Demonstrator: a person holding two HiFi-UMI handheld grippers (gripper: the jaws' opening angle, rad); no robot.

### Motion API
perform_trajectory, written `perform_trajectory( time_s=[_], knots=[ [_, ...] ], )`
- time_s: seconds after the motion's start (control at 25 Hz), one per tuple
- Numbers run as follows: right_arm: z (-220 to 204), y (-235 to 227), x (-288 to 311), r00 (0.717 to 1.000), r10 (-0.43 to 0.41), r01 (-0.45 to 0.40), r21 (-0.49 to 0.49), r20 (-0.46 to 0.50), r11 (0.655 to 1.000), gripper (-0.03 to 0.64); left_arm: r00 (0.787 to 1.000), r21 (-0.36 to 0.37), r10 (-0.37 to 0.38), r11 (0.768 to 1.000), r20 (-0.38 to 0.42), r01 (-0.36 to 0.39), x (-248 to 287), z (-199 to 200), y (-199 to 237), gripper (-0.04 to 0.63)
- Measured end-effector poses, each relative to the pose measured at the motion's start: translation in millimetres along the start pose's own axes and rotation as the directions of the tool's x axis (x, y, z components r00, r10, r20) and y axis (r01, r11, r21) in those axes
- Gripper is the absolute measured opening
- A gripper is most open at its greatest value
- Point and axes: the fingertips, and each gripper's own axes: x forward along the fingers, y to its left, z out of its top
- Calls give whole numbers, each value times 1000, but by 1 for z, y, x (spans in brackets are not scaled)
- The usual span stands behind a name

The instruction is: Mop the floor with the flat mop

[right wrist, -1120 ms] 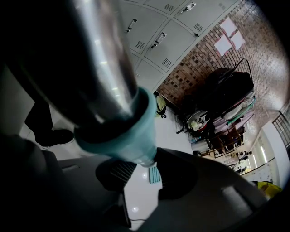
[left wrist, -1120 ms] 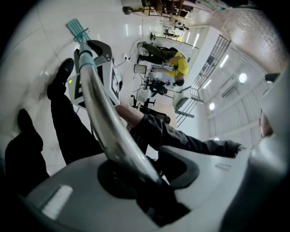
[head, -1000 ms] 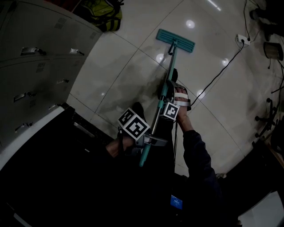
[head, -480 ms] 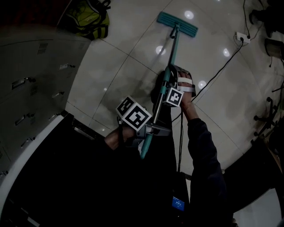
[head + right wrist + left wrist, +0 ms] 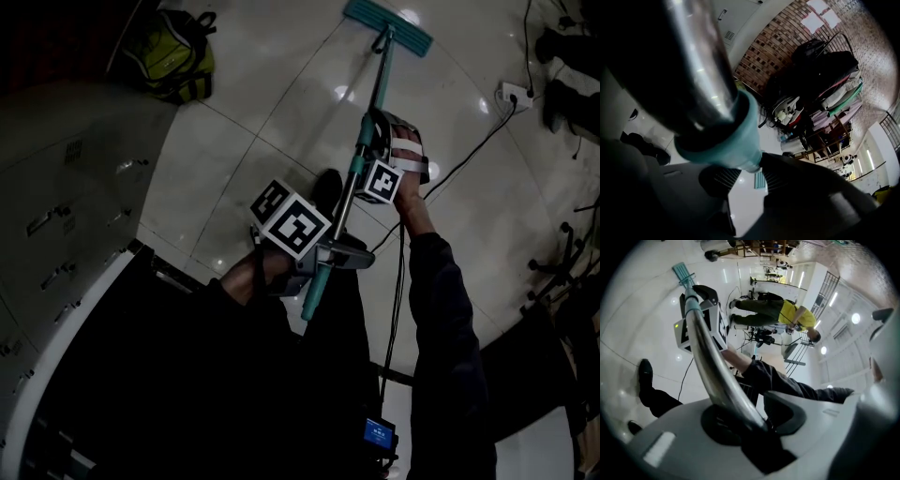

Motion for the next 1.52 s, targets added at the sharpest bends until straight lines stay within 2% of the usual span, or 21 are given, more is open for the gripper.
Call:
perform_trajectory(
  time_s=[0.16, 0.4, 0.76, 1.0, 1.16, 1.32, 1.52],
  knots=[
    [-6, -10, 10, 1000, 7, -7, -11, 10, 1000, 143, 1000, -1, 6, 1000, -2, -6, 4, 15, 1, 155],
    [-2, -3, -7, 1000, 15, -15, -22, 22, 1000, 143, 1000, -8, -1, 1000, 10, 1, 12, 1, -8, 155],
    [39, 7, -84, 999, -29, 30, -36, 22, 999, 143, 1000, 41, 3, 999, 4, -3, 4, -79, -47, 155],
    [69, 18, -149, 999, -32, 32, -21, 7, 999, 143, 1000, 39, -22, 999, 3, 22, -3, -137, -90, 155],
    [86, 5, -180, 998, -61, 61, -35, 20, 998, 143, 1000, 68, -6, 998, -3, 6, -5, -160, -115, 155],
    [98, 7, -219, 999, -51, 51, -30, 20, 998, 144, 1000, 55, -28, 998, -3, 28, -2, -188, -147, 157],
    [114, 0, -251, 997, -66, 68, -60, 26, 996, 143, 1000, 85, -27, 996, 1, 27, -2, -213, -171, 158]
  ],
)
